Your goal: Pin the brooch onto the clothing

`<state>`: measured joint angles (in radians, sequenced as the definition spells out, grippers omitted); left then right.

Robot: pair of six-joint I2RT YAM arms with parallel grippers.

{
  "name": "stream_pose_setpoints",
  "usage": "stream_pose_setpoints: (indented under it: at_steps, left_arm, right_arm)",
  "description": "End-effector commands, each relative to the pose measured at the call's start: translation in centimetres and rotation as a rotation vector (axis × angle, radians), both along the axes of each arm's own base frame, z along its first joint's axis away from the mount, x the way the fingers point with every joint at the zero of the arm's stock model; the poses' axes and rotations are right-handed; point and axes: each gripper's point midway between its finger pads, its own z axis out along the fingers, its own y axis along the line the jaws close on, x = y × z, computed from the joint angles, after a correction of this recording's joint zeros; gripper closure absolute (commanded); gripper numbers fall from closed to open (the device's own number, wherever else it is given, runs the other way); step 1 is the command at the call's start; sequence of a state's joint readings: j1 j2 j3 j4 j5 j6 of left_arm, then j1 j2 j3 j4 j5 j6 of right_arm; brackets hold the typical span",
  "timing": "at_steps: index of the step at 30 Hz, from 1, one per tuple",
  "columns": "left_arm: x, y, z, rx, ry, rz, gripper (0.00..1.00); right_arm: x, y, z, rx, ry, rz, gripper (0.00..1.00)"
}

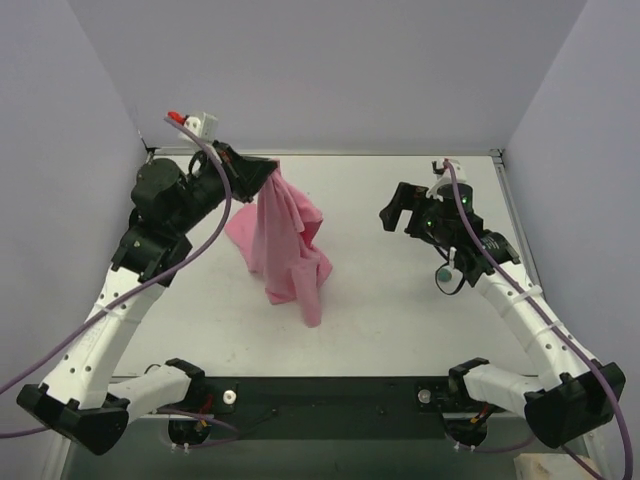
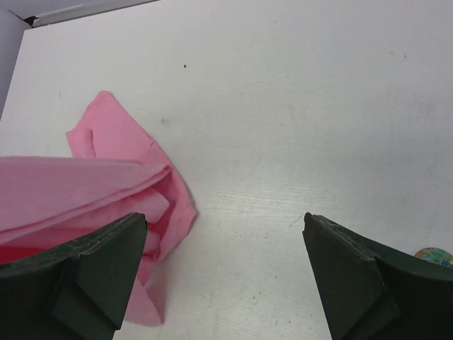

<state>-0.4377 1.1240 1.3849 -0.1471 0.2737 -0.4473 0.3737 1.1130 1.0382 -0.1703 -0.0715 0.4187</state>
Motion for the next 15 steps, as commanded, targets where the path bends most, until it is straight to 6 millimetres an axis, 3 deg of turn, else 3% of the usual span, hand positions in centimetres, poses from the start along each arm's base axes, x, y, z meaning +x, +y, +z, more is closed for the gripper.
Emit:
stream_pose_setpoints:
  at_steps: [1,4,5,8,15]
  left_arm:
    - [0.4,5.3,-6.5,0.034,0.103,0.284,1.0]
    - [-1.0,9.0,-10.5,0.05,0.169,0.444,1.0]
    - [-0.9,11.1,-11.1,0.044,0.18,0.548,1.0]
    - [-2.0,14.6,-14.0,0.053,0.259,0.711,1.0]
    - [-2.7,19.6,-19.6,0.162,0.459,0.942,1.0]
  right_arm:
    - [-0.3,1.1,-2.2,-0.003,0.065,0.053,0.0]
    - [-0.7,2.6,-4.4,-0.004,0.123,0.106,0.0]
    - [-0.7,3.3,-4.8,0.001,0.13,0.126,0.0]
    - [-1.2,5.6,-6.6,-0.013,0.174,0.192,0.0]
    - [-3.1,11.3,-9.5,-0.072,0.248,0.366,0.0]
